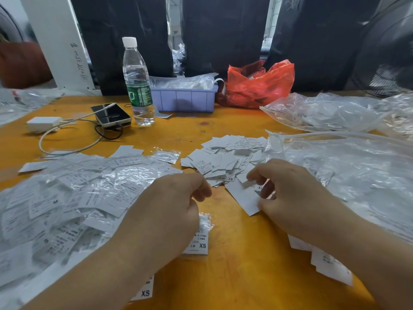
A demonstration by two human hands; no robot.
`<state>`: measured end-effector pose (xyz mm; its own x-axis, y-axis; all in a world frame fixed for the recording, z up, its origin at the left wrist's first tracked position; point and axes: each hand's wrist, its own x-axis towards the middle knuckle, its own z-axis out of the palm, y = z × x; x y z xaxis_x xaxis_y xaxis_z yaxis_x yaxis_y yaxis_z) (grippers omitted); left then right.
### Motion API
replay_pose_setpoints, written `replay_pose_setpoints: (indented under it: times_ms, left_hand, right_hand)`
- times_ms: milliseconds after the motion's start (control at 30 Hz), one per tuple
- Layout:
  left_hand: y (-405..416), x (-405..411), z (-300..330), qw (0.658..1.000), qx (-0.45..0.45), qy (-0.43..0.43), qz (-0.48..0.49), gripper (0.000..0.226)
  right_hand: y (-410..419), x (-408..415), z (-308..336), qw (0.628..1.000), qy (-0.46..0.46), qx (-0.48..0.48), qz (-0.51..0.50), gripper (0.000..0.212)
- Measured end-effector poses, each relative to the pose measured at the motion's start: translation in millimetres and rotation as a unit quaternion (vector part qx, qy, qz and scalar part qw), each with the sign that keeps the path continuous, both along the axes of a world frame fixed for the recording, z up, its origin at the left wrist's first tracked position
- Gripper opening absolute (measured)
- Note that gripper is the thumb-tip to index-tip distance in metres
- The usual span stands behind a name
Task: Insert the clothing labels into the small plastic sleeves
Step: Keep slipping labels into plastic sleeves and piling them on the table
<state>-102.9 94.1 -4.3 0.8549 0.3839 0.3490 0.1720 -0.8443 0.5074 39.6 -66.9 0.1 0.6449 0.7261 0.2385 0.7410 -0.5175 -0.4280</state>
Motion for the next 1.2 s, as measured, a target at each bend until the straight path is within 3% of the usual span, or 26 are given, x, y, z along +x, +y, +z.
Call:
replay_pose_setpoints:
  times_ms: [133, 267, 533, 733, 933, 1067, 1200]
  left_hand:
    - [-0.6, 0.4, 0.4, 1.0, -0.001, 0.009, -0.002, 0.039]
    - [-3.8, 0.5, 1.4, 1.0, -0.001, 0.015, -0.013, 0.035]
    - [-8.2, -0.7, 1.2, 0.999, 0.018, 0.034, -0.02, 0.03]
    - [-9.4, -0.4, 0.8, 0.998, 0.02, 0.056, -0.026, 0.024]
    - [-12.4, 0.5, -0.3, 0.997, 0.004, 0.066, -0.038, 0.026]
    - [-11.7, 0.2, -3.1, 0.997, -0.004, 0.068, -0.043, 0.027]
    - [-10.5, 0.9, -4.5, 0.996, -0.06, 0.04, -0.043, 0.026]
  right_hand:
    - [-0.9, -0.7, -2.9, 0.999, 0.004, -0.039, -0.005, 0.03]
    - [2.9, -4.5, -4.9, 0.997, 0.011, -0.075, -0.01, 0.035]
    - [2.3, -5.4, -5.0, 0.998, 0.057, -0.03, -0.004, 0.027]
    - [4.1, -14.9, -5.4, 0.996, -0.016, -0.082, -0.007, 0.032]
    - [5.6, -26.0, 5.1, 0.992, -0.087, -0.087, -0.016, 0.017]
    - [5.6, -29.3, 6.9, 0.987, -0.121, -0.104, 0.006, 0.022]
    - [3.9, -28.7, 6.9, 0.994, -0.09, -0.038, 0.039, 0.026]
